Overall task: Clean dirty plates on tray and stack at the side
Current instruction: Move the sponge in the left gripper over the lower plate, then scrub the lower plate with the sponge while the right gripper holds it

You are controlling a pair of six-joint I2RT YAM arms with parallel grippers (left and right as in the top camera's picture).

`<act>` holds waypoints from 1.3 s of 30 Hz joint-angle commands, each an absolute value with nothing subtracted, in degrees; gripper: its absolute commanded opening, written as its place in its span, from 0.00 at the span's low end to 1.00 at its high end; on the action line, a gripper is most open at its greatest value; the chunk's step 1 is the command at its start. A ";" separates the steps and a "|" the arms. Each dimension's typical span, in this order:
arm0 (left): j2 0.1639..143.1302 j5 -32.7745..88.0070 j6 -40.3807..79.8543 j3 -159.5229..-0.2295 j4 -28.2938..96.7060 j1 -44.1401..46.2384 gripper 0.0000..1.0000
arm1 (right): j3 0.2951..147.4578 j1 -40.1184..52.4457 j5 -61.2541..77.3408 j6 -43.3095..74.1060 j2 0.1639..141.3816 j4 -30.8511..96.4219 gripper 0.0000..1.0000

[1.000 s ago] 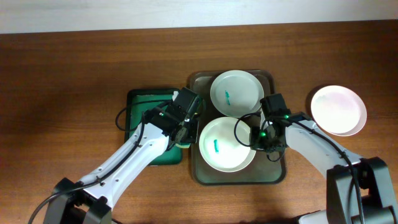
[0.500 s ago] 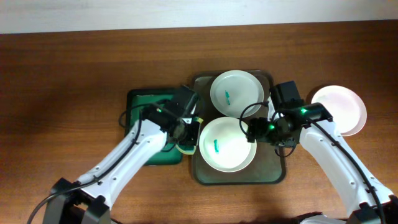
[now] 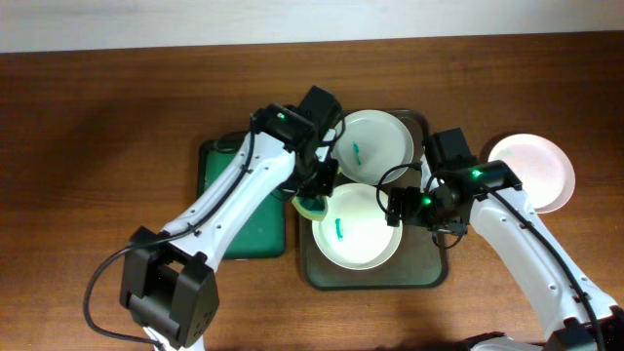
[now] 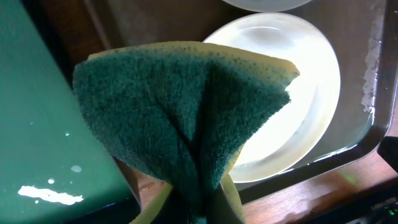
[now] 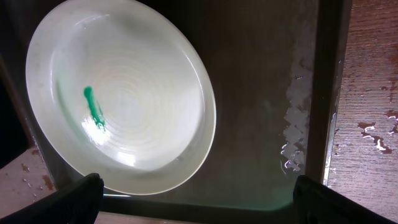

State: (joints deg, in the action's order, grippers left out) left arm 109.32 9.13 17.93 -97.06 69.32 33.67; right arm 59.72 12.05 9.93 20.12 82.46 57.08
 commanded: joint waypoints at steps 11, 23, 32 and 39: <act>109.08 7.49 17.04 -92.25 63.44 34.37 0.00 | 54.15 15.66 9.85 22.20 81.91 58.22 0.58; 109.08 7.49 17.04 -92.12 61.49 34.37 0.00 | 53.43 20.99 0.40 29.45 81.95 54.63 0.44; 109.08 7.51 17.04 -92.12 61.08 34.37 0.00 | 53.28 20.99 0.99 29.45 82.11 54.89 0.34; 109.08 7.51 17.04 -92.12 60.45 34.37 0.00 | 48.60 20.99 1.91 30.59 82.11 52.05 0.26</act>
State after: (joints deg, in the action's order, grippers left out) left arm 109.32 7.88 17.93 -92.33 60.99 34.37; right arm 49.80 20.62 1.72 29.69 82.46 53.52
